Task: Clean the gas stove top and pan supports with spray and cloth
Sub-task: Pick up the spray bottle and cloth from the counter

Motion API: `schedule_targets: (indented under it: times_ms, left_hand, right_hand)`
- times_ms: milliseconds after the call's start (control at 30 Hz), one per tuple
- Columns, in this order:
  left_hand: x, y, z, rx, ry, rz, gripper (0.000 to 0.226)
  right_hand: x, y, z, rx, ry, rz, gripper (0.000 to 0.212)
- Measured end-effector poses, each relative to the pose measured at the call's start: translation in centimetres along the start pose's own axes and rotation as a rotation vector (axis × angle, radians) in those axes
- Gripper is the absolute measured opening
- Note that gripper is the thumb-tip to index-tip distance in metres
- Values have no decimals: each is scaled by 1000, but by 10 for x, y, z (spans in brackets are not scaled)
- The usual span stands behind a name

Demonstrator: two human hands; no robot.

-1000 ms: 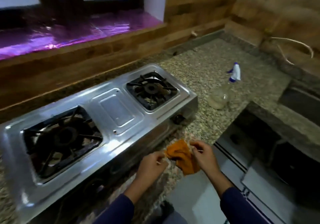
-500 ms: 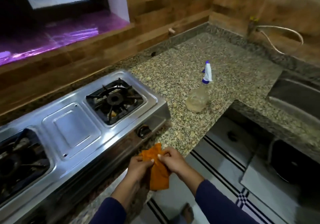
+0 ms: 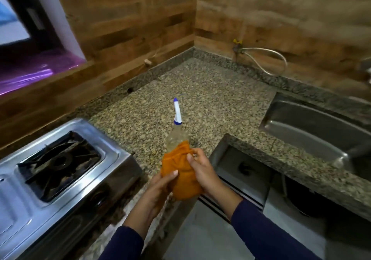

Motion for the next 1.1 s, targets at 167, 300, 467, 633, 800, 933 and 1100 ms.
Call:
schedule_targets:
  times_ms: [167,300,467,633,800,933,1100]
  left_hand:
    - [8,-2,-32,-92,-52,-44,62]
    - [-5,-35,-47,-264,-8,-143,32]
    - [-28,-59,-67,-354,69,-274,32]
    - [-44,-55,-79,-339,92,-356,48]
    - [-50,-56,-92,-330,99,-435,52]
    - [-46,-39,-114,-319,134,-440,47]
    - [-19,41,-157,-178,112,-509,57]
  right_hand:
    - [-4,-26,-38,-37,22,201,5]
    - [-6,-36,-71,-163,105,346,17]
    - [34,-24,-119,-166,-4,455,90]
    - [63,19,-157,-23,-200,540,71]
    - [61,-2,-157,-236,-249,374,25]
    - [64,-75,-128,-453,-273,68,13]
    - [87,-211,-60,-707,-410,23,9]
Point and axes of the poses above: each hand's wrist, its own z-axis away from the middle knuckle, its own y-axis out of the palm, x = y × z, the point moved 9 cm from there along -z, towards the middle knuckle, and after that the axes turned 2 degrees about -x, right-handed, at the moved point
